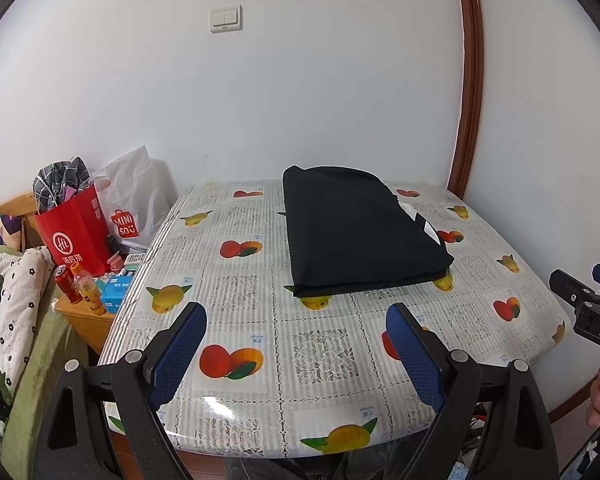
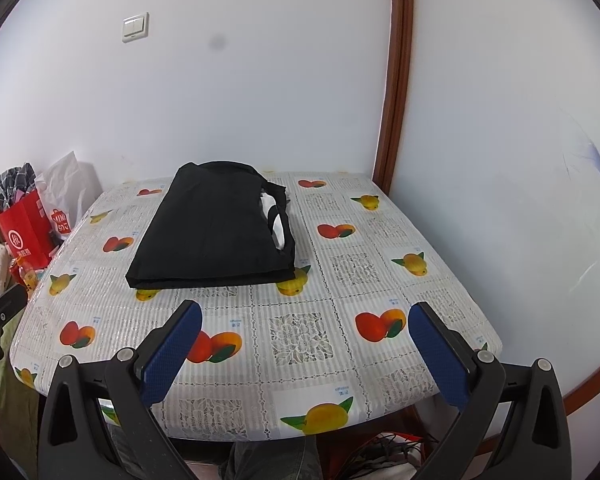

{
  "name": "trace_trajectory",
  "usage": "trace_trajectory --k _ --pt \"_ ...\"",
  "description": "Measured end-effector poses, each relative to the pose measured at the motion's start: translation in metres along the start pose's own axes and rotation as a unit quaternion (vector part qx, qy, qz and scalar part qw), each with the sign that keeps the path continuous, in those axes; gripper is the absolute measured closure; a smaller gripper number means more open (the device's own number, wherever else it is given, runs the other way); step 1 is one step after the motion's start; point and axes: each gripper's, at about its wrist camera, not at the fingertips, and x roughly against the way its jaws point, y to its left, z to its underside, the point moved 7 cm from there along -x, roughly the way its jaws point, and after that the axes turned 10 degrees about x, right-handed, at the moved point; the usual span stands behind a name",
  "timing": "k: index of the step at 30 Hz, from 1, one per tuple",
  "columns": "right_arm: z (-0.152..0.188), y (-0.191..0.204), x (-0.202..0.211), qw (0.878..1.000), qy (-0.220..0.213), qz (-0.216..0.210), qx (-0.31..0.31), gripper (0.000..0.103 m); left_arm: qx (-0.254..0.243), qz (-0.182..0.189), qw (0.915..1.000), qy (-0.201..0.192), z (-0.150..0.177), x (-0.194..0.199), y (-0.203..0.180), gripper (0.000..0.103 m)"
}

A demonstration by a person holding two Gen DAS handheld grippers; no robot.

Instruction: Fold large clothes

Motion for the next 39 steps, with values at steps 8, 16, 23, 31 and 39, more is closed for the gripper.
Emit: trace_trajectory --k 8,16,23,31,39 --pt "0.0011 -0.0010 -0.0017 1.000 0.002 0.000 0.001 0.001 0.000 0.000 1.0000 0.000 -0.0004 -0.0007 0.0009 0.012" --pt "0.0022 -0.0024 -0.0028 1.000 0.003 0.000 0.000 0.001 0.000 0.000 1.0000 0.000 -0.0006 -0.0008 0.0016 0.012" --pt "0.0023 -0.0031 -0.0035 1.000 0.003 -0.001 0.000 0.001 0.004 -0.002 1.0000 0.002 0.0002 -0.0015 0.0011 0.012" --pt "0.0033 -0.0051 -0.0039 1.000 0.004 -0.001 0.000 0.001 0.006 -0.004 1.0000 0.002 0.0009 -0.0018 0.0016 0.012" --pt "0.0037 -0.0072 -0.0049 1.000 0.005 -0.002 0.000 0.001 0.007 -0.003 1.0000 0.002 0.0011 -0.0018 0.0016 0.012"
